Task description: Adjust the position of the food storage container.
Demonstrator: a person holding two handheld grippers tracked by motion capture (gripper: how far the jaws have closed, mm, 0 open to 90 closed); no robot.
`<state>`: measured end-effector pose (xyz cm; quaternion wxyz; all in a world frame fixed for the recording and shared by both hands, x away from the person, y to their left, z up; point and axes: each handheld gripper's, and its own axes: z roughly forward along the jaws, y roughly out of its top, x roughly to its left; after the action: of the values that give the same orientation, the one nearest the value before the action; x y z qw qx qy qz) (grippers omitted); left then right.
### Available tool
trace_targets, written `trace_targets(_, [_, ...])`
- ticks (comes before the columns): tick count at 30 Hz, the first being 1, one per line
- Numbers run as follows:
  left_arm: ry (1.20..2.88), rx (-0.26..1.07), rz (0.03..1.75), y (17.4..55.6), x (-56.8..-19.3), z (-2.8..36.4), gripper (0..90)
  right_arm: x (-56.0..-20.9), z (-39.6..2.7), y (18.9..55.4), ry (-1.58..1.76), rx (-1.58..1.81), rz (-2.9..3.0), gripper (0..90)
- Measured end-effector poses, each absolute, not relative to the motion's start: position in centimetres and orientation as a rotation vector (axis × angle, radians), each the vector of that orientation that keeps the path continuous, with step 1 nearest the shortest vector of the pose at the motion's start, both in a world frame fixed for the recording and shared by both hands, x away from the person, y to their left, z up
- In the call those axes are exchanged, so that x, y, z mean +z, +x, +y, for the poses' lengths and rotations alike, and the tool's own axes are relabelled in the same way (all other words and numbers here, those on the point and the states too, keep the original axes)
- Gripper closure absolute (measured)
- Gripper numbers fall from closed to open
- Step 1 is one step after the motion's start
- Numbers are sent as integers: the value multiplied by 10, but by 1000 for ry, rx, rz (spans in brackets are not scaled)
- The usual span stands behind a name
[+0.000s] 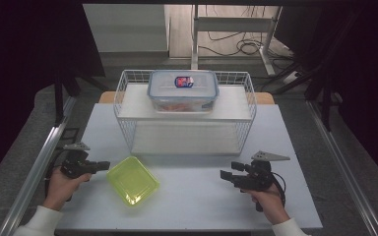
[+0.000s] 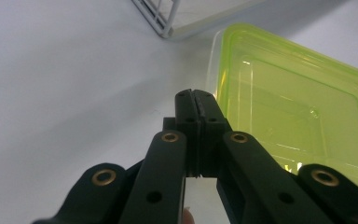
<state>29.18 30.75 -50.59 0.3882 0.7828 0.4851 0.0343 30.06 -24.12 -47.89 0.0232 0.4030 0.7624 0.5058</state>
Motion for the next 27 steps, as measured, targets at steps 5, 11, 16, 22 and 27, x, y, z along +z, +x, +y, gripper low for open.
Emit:
trace_targets(5, [1984, 74, 1220, 288, -505, 308, 899, -479, -241, 301, 1249, 1565, 2361, 288])
trace_targets(11, [2001, 69, 1194, 282, -505, 304, 898, -480, -240, 301, 1248, 1564, 2364, 288])
trace_targets(16, [2015, 60, 1179, 276, -504, 301, 898, -479, -240, 301, 1249, 1564, 2362, 288])
trace_targets(22, [2014, 6, 1156, 266, -505, 293, 897, -478, -241, 301, 1253, 1568, 2356, 288])
trace_targets(27, [2045, -21, 1126, 259, -510, 280, 896, -479, -240, 301, 1253, 1568, 2358, 288])
